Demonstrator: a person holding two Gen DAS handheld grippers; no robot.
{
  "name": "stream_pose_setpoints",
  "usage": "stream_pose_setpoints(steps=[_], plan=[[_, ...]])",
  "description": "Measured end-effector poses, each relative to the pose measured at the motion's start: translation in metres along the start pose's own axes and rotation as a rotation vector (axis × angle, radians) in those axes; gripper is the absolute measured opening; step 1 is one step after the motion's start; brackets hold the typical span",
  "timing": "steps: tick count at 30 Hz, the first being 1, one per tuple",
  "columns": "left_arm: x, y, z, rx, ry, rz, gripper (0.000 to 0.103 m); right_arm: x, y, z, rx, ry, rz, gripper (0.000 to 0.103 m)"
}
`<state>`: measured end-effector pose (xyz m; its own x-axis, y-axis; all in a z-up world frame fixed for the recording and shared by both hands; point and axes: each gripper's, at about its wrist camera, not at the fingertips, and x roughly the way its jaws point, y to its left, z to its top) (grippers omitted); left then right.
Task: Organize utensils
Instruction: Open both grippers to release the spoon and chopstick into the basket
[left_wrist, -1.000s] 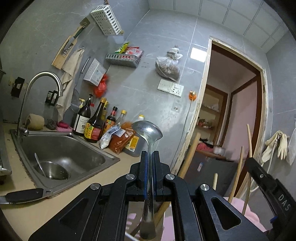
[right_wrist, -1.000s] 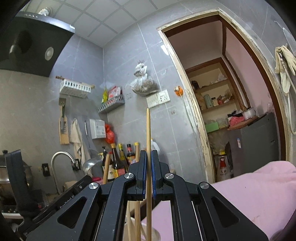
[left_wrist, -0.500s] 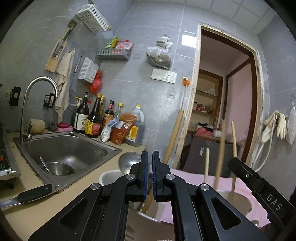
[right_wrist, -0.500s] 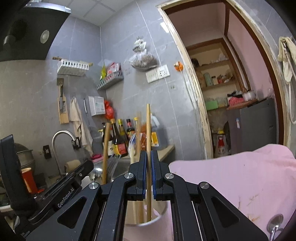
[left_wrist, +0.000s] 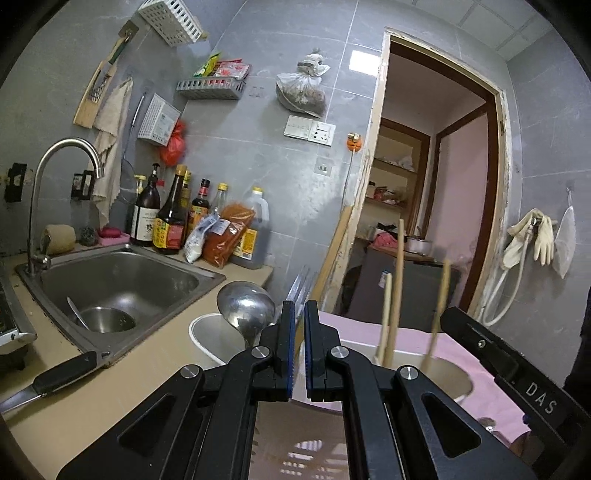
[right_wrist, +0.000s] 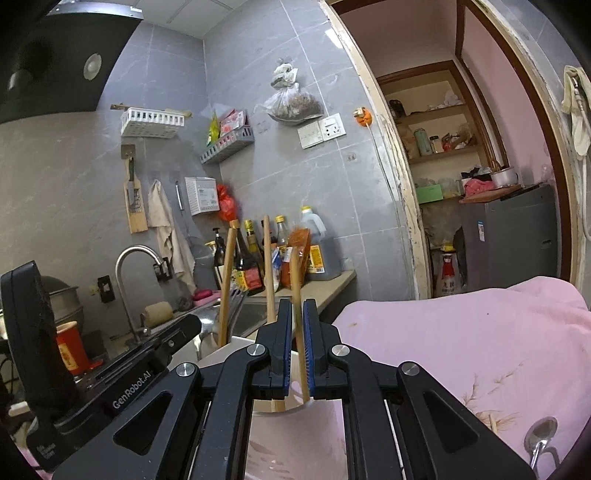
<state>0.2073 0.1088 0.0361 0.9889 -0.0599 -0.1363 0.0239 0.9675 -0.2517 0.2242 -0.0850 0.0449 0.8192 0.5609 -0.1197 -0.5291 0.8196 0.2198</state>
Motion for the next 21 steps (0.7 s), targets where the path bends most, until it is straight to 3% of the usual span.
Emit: stream_pose_setpoints(steps=[5,12,16,21], plan=[[-0.008,-0.003,0.01,-0.02,0.014,-0.04,0.003,-0.015,-0.002,0.007,-0.008,-0.025,0.015,0.018],[-0.018,-0.023,0.021,0.009,0.034,-0.095,0.004,-0.05,-0.011,0.03,-0.057,-0.083,-0.022,0.025],[-0.022,-0.039,0.021,0.033,0.042,-0.137,0.021,-0.071,-0.024,0.042,-0.091,-0.11,-0.074,0.039],[-0.028,-0.064,0.02,0.06,0.047,-0.2,0.032,-0.1,-0.043,0.049,-0.138,-0.134,-0.144,0.052]])
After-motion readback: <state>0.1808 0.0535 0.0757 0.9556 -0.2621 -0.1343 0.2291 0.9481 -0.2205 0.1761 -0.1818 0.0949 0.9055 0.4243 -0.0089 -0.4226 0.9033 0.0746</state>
